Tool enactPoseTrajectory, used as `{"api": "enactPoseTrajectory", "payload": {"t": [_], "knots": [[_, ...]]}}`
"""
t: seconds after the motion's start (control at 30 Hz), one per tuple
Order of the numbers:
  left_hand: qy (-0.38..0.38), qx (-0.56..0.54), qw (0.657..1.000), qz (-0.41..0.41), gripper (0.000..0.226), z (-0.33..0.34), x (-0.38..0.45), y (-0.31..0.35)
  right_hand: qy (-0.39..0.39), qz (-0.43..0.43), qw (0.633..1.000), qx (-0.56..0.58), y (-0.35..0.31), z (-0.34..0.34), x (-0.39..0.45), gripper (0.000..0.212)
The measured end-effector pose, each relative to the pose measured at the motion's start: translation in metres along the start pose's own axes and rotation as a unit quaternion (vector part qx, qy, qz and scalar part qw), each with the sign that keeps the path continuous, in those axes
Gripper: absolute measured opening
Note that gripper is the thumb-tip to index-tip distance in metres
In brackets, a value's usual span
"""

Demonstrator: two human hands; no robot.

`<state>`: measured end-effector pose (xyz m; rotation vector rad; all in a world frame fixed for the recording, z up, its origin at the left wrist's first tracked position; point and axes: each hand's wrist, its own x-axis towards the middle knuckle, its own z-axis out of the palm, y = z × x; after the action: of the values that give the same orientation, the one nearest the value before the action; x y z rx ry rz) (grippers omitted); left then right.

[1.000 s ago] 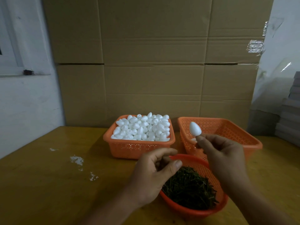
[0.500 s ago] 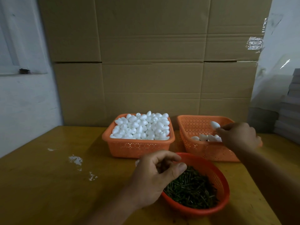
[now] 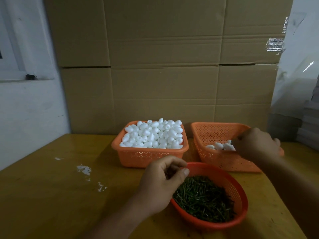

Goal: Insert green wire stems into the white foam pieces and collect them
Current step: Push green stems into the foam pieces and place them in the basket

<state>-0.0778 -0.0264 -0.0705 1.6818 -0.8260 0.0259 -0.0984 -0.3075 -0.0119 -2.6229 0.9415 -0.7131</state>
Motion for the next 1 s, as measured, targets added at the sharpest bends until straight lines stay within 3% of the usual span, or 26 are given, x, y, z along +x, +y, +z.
{"api": "enactPoseTrajectory", "payload": {"t": [0.2,0.3,0.73,0.9,1.0], "knots": [[0.080,0.101,0.991,-0.021,0.012,-0.020,0.028,-0.001,-0.013,-0.094,0.973,0.208,-0.010,-0.017,-0.055,0.019],[0.111,0.174,0.978,-0.020,0.009,-0.028,0.056,-0.005,-0.035,-0.128,0.958,0.254,-0.017,-0.018,-0.086,0.022],[0.066,0.344,0.928,-0.124,0.030,-0.015,0.172,-0.021,-0.037,-0.176,0.962,0.207,-0.024,0.004,-0.124,0.019],[0.033,0.455,0.873,-0.170,0.037,0.001,0.185,-0.020,-0.029,-0.177,0.964,0.197,-0.021,0.005,-0.122,0.020],[0.002,0.407,0.892,-0.198,0.034,0.003,0.187,-0.022,-0.025,-0.179,0.965,0.191,-0.020,0.006,-0.122,0.020]]}}
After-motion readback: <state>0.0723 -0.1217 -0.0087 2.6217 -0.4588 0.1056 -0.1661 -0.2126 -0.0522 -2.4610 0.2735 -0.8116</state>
